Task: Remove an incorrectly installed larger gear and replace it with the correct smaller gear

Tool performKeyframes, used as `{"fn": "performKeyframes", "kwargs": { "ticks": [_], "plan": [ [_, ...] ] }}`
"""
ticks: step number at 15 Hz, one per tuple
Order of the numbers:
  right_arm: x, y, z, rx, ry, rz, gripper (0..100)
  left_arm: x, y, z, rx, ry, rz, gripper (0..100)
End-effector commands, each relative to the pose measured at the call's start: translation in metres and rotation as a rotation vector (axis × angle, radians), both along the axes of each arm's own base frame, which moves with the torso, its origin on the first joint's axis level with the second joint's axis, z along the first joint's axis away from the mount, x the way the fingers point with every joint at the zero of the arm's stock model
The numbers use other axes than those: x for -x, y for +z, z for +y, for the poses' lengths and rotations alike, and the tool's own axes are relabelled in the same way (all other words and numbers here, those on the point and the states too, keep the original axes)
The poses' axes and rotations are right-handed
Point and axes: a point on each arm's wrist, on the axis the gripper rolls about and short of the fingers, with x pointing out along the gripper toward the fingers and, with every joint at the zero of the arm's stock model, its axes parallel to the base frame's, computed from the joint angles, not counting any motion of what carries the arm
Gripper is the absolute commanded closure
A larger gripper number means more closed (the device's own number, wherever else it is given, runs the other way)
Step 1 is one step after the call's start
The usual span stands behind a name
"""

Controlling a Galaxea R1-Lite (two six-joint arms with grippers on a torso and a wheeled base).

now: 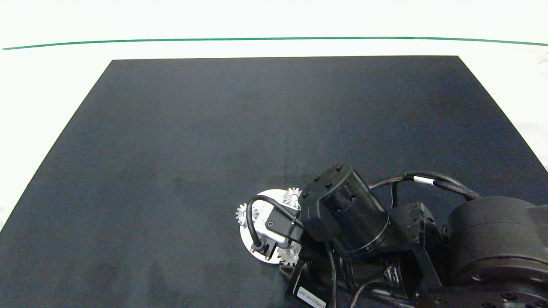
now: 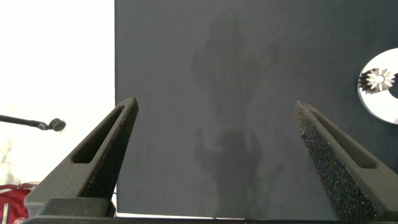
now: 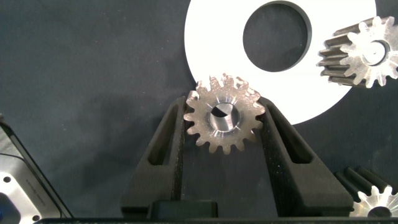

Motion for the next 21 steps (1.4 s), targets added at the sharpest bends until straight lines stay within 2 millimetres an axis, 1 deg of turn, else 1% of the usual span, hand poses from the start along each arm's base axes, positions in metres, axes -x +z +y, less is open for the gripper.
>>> {"fn": "performKeyframes", "kwargs": {
  "ticks": [1,14,18,21],
  "plan": [
    [-0.0002,-0.0012,-0.0003,0.006,-0.001,0.001,72,0.0012,-0.0004,-0.0001,-0.001,0.000,0.001,0],
    [-0.0024,-0.0008,0.0001,-0.012,-0.018,-0.009,72,0.0041,-0.0006,-0.0003,-0.003,-0.008,-0.006,0],
    [-0.0032,-0.0056,0.0014,-0.002,-0.016,-0.002,72,0.0082,-0.0006,-0.0007,-0.020,-0.014,-0.017,0],
    [-0.0034,-0.0052,0.0016,-0.006,-0.018,-0.005,72,0.0082,-0.0006,-0.0007,-0.020,-0.014,-0.017,0]
  ]
}}
